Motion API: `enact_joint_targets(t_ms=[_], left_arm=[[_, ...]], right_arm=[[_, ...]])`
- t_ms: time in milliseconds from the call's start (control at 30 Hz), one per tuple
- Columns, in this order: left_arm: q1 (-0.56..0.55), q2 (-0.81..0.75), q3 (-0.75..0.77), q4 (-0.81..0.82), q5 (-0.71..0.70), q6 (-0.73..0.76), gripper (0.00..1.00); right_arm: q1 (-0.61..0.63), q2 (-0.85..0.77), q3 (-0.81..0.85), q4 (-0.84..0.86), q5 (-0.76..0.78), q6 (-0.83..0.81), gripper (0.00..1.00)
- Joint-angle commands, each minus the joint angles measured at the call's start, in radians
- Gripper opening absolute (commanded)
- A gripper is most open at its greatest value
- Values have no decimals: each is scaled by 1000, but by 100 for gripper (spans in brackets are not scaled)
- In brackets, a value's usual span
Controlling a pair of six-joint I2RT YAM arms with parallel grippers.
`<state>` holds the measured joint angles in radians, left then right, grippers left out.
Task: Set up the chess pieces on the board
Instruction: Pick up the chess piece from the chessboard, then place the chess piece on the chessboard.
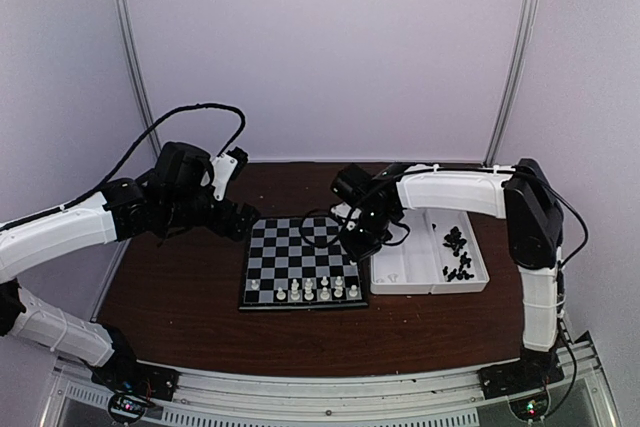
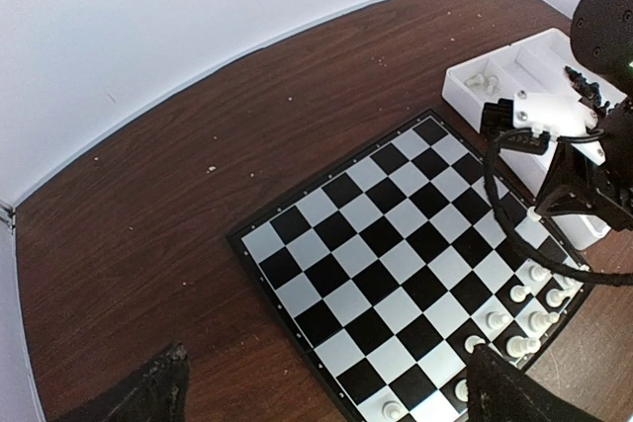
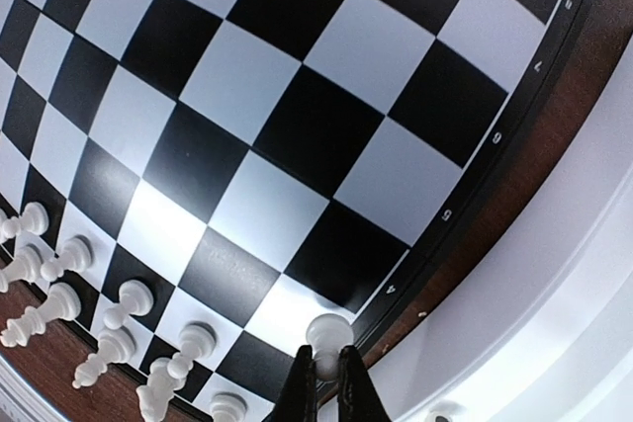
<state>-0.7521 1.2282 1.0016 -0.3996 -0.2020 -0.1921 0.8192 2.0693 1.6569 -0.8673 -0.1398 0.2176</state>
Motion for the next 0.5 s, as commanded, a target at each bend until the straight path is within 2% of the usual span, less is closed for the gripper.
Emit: enact_joint_targets(t_ms=[0,467], left_arm=[[10,-17,0,13,9,1,98],[10,-13,5,10,12,-5,97]], right_arm=[[19,-59,-49,9,-16,24,5],[58,-71,-87,21,-46,45,5]])
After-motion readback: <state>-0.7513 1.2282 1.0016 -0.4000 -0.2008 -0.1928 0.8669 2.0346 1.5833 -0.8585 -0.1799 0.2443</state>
